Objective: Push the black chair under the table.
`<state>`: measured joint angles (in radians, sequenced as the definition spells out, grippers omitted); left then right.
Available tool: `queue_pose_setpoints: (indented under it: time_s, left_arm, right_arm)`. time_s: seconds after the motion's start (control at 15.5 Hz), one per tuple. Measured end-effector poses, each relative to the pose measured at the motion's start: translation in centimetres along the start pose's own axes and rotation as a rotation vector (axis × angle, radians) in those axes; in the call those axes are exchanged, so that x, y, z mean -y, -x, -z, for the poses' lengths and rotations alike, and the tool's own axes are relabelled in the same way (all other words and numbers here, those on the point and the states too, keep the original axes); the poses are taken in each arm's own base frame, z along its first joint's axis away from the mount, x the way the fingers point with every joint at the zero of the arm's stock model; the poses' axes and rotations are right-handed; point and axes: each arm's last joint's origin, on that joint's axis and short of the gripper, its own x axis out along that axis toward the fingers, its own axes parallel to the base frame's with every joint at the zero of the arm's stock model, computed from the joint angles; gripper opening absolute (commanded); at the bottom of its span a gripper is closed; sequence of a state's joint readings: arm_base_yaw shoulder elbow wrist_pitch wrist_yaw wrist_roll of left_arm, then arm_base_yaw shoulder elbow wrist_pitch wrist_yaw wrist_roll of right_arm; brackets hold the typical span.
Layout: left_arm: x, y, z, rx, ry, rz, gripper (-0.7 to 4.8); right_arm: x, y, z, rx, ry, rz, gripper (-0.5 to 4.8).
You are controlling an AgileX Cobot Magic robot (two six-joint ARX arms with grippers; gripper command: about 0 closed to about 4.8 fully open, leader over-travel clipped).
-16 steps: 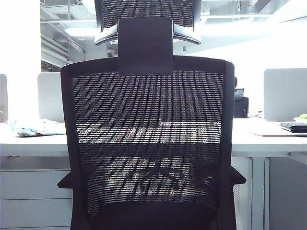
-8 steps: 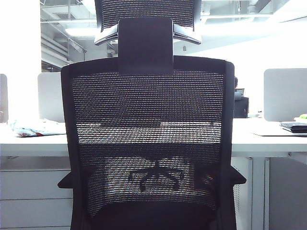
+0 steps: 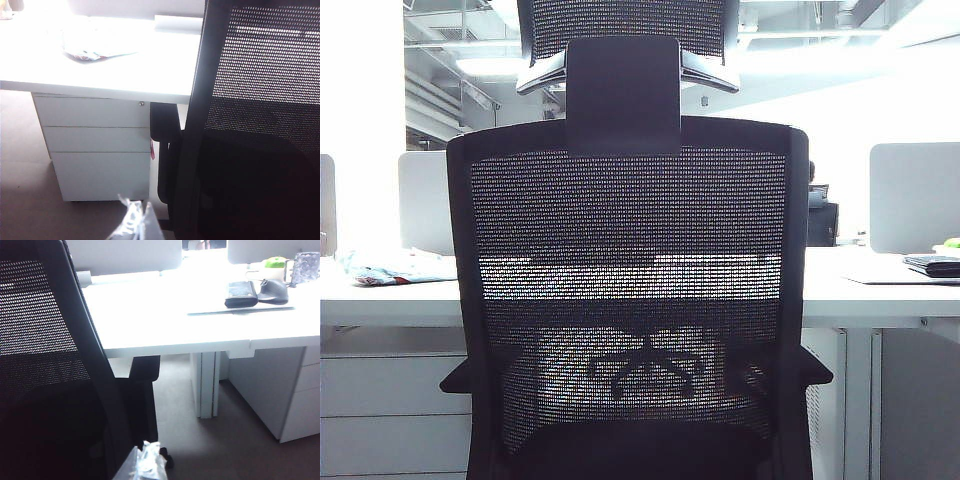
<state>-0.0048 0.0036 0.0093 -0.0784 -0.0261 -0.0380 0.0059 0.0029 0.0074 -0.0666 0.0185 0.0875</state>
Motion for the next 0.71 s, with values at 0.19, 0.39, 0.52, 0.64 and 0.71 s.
queue_pose_setpoints:
  time_s: [0.19, 0.39, 0.52, 0.64, 0.71]
  left_arm:
    - [0.00, 0.00, 0.00, 0.000, 0.000, 0.000, -0.05]
    - [0.00, 0.00, 0.00, 0.000, 0.000, 0.000, -0.05]
    - [0.00, 0.00, 0.00, 0.000, 0.000, 0.000, -0.05]
    - [0.00, 0.00, 0.00, 0.000, 0.000, 0.000, -0.05]
    - [0.00, 0.00, 0.00, 0.000, 0.000, 0.000, -0.05]
  right_arm:
    - [0.14, 0.00, -0.03, -0.001, 0.012, -0.017, -0.01]
    - [0.12, 0.00, -0.03, -0.001, 0.033, -0.021, -0.01]
    - [0.12, 0.00, -0.01, -0.001, 0.035, -0.021, -0.01]
    - [0.12, 0.00, -0.03, -0.001, 0.035, -0.021, -0.01]
    - [0.12, 0.00, -0.01, -0.001, 0.035, -0.021, -0.01]
